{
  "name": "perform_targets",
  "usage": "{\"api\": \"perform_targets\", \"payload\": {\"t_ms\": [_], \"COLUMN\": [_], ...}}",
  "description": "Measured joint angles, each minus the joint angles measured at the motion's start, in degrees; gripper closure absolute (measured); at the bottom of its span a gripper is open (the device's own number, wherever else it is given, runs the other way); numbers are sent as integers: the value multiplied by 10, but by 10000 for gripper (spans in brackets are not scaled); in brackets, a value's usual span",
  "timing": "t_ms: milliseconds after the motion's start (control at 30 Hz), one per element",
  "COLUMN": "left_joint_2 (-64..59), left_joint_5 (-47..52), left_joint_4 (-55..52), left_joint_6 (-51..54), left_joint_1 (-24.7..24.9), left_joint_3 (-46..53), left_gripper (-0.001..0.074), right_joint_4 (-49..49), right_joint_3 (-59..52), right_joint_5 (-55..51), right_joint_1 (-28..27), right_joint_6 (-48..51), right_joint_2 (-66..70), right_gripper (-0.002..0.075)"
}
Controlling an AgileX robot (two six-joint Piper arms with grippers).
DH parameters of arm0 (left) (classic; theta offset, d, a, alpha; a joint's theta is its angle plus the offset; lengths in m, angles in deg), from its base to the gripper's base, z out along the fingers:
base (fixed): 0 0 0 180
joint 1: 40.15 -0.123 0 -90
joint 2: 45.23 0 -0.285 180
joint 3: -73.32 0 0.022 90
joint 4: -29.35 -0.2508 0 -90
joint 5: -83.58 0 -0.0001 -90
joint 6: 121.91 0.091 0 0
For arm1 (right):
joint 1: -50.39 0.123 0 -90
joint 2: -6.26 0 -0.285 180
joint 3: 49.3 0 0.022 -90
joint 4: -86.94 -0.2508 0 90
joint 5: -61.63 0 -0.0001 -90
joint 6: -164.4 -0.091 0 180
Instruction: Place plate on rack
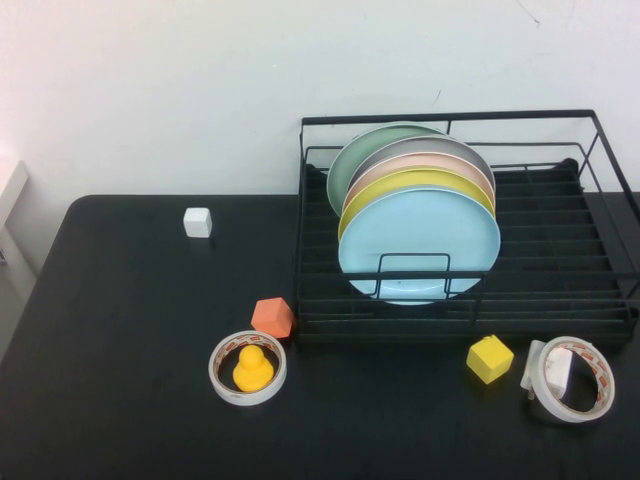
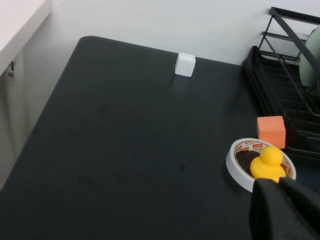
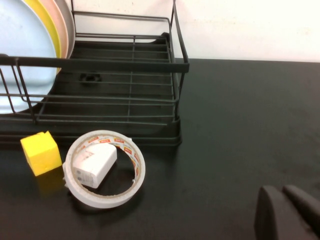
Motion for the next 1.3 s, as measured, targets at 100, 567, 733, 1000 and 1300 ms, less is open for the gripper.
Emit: {"api": "perform_targets", "payload": {"t_ms": [100,567,733,1000,1300], "left_joint_2": [0,0,0,0,0], "left_joint_5": [0,0,1,4,4], "left_joint_4": [0,0,0,0,0], "left_joint_6": [0,0,0,0,0], "left_joint_1": [0,-10,-19,-20,-20], "left_joint_3": [0,0,0,-1,-1], "left_gripper": [738,738,738,738,738], "right_joint_4": [0,0,0,0,0], "right_joint_3": [0,0,0,0,0], "right_joint_5": [0,-1,-2,-2,-2], "right_joint_1": [0,0,0,0,0], "right_joint_6": [0,0,0,0,0], "right_joint_2": [0,0,0,0,0], "right_gripper": [728,728,728,728,728]}}
